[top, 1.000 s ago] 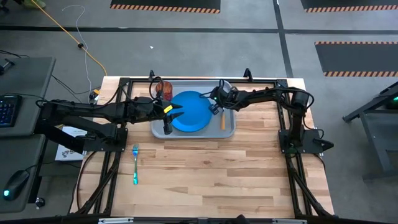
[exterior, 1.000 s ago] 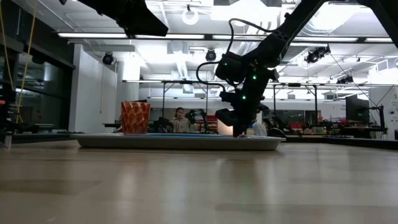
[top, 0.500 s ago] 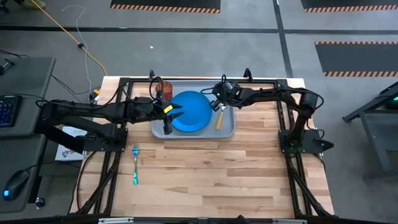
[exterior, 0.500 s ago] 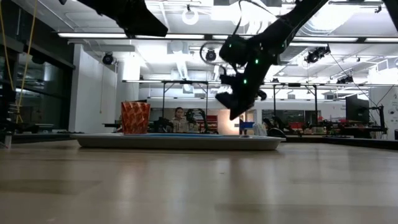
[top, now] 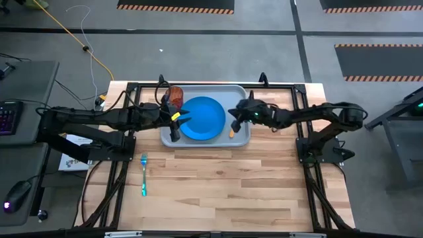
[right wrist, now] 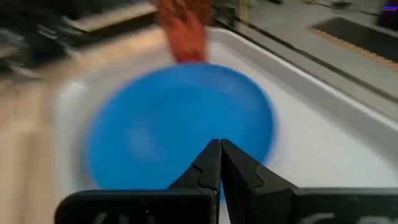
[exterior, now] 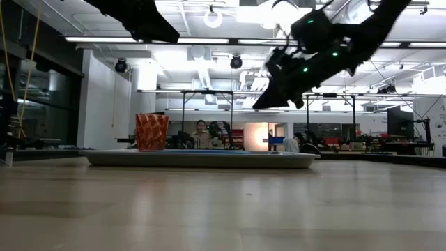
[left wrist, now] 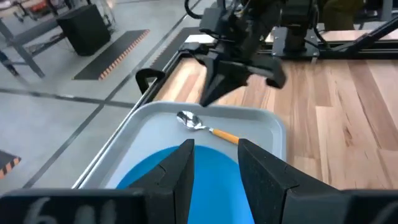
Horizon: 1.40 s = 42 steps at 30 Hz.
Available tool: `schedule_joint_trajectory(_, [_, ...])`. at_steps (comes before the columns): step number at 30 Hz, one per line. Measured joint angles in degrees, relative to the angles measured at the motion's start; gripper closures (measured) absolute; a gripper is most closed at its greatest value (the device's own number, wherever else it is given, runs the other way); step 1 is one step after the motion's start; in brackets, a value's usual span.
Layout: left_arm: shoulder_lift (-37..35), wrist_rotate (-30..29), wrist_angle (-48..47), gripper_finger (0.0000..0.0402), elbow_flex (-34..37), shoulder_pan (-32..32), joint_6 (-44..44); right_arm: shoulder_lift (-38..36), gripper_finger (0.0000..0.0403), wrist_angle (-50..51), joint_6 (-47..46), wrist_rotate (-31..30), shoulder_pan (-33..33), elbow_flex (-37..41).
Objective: Pick and place plate/cup/fork/spoon on tray
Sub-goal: Put the blue fork on the gray serving tray to the right of the blue plate
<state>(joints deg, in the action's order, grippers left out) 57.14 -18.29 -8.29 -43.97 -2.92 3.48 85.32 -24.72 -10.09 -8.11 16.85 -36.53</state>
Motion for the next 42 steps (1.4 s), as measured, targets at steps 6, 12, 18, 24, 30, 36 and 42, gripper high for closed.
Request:
schedule_joint_trajectory(6, [0.3, 3.3, 1.5, 0.0287, 0.0, 0.0, 1.1, -2.5, 0.0403, -7.9, 0.0, 2.2, -1.7, 4.7])
schedule_joint_trajectory(12, [-2.7, 13.6, -4.3, 0.0287, -0.1, 1.1, -8.8, -2.5, 0.0403, -8.6, 2.2, 2.1, -2.0, 4.8])
schedule_joint_trajectory(18, [-1.6, 14.3, -18.5, 0.0287, -4.1, 12.9, -22.2, -2.5, 0.0403, -9.0, 2.6, 2.1, -1.3, 4.8])
schedule_joint_trajectory(24, [5.7, 4.0, -36.9, 0.0287, -11.2, 28.5, -43.2, -2.5, 0.0403, -10.0, 2.5, 1.8, -1.4, 4.8])
schedule_joint_trajectory(30, [14.9, 3.1, -52.1, 0.0287, -12.2, 40.4, -76.3, -2.5, 0.0403, -10.2, 2.4, 1.8, -1.4, 4.8])
schedule_joint_trajectory(36, [24.4, 4.9, -57.7, 0.0287, -12.2, 47.9, -94.8, -2.5, 0.0402, -10.2, 2.6, 1.9, -1.4, 4.8])
schedule_joint_trajectory(42, [32.0, 7.2, -57.6, 0.0287, -12.3, 52.0, -104.8, -2.5, 0.0402, -10.3, 2.6, 1.9, -1.4, 4.8])
